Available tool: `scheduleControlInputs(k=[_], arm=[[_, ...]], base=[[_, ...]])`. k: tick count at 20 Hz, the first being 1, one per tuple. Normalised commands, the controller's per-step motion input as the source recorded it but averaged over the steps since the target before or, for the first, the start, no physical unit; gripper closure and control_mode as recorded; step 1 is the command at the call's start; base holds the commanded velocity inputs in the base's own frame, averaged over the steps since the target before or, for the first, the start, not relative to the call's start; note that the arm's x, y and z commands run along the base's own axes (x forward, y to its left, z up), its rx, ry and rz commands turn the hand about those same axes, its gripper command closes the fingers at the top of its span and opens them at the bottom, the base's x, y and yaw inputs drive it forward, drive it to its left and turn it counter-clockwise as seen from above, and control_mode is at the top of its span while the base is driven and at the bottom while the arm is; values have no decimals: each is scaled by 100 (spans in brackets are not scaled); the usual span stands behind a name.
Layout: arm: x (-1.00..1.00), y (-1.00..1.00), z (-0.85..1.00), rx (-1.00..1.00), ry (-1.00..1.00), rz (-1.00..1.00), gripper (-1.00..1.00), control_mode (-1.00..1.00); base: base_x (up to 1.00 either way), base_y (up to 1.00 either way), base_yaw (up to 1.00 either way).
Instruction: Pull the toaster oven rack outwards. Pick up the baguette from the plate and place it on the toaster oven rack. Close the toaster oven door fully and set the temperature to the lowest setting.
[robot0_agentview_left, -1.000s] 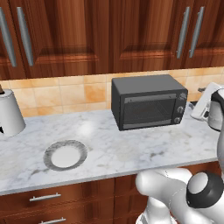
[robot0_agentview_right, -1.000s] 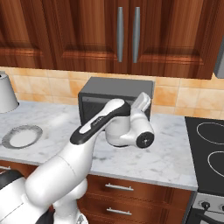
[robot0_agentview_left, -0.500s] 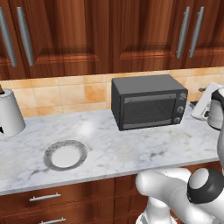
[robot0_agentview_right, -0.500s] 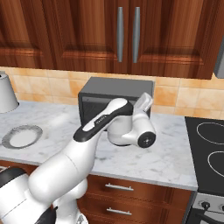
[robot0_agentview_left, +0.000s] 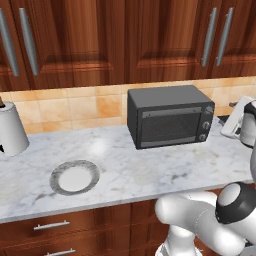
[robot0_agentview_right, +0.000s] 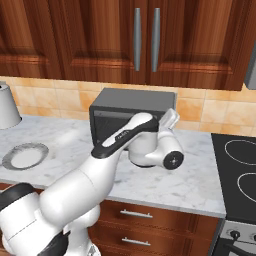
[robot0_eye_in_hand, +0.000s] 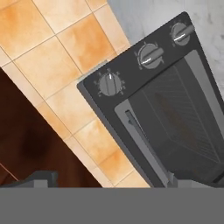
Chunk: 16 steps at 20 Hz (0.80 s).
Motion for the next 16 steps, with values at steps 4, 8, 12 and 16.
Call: scheduleControlInputs(k=[4, 8, 12, 16], arm=[[8, -1, -6, 0, 0, 0, -100, -100], [6, 0, -4, 0, 0, -1, -100, -100], [6, 0, -6, 0, 0, -2, -100, -100], [12, 0, -10, 0, 0, -3, -100, -100]], base=[[0, 0, 0], [0, 0, 0], [0, 0, 0], [0, 0, 0]])
